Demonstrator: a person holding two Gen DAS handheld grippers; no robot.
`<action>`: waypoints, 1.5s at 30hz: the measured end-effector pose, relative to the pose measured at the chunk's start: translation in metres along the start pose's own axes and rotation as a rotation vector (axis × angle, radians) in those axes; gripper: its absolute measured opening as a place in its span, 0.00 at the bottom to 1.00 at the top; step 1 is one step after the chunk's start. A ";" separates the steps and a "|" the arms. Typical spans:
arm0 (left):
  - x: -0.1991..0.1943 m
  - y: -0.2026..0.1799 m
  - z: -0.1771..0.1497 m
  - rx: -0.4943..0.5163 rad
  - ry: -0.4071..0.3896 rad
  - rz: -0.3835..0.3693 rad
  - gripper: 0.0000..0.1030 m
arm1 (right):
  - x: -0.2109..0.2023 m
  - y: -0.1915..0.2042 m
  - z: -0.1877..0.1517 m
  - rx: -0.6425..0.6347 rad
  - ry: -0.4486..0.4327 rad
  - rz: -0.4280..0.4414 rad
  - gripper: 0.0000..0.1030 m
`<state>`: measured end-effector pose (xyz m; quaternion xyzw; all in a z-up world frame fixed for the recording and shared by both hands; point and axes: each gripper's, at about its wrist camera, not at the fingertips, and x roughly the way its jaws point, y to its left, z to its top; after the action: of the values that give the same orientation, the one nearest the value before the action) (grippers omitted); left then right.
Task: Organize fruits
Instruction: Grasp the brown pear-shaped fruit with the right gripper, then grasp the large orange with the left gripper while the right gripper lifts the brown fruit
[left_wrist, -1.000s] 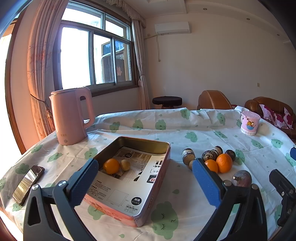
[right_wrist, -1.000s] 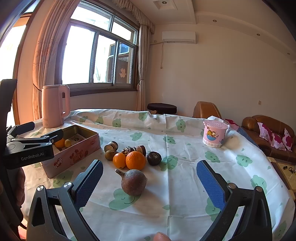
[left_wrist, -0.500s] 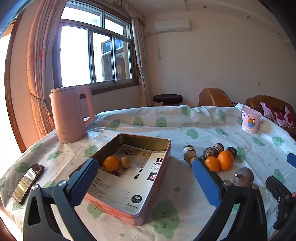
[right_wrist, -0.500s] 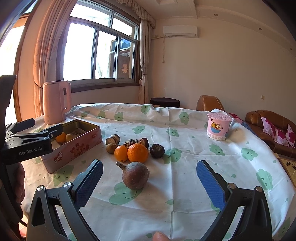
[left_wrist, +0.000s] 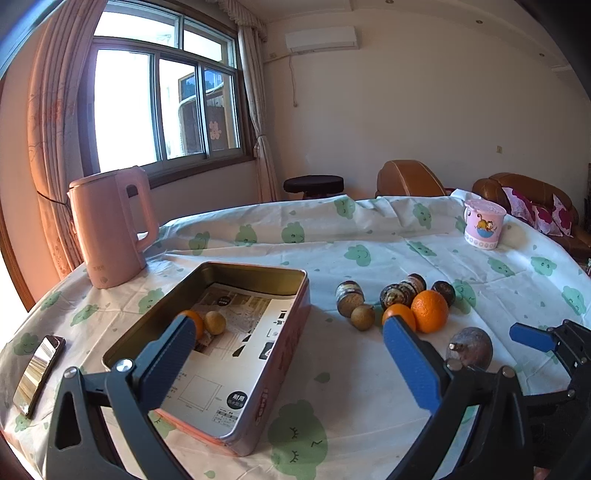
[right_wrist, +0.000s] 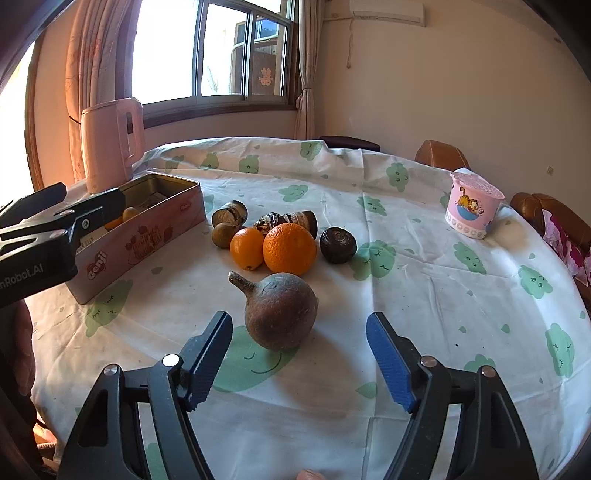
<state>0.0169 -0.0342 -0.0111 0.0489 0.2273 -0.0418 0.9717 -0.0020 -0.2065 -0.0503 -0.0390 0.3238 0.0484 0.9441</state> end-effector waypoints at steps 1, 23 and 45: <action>0.001 -0.002 0.001 0.006 0.001 -0.008 1.00 | 0.005 -0.002 0.002 0.008 0.011 0.002 0.73; 0.076 -0.118 0.014 0.239 0.183 -0.152 0.69 | 0.014 -0.085 0.012 0.189 0.018 -0.083 0.47; 0.097 -0.129 0.014 0.237 0.276 -0.243 0.45 | 0.011 -0.091 0.009 0.192 -0.004 -0.061 0.47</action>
<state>0.0964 -0.1691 -0.0515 0.1405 0.3560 -0.1781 0.9065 0.0227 -0.2948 -0.0462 0.0417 0.3235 -0.0114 0.9452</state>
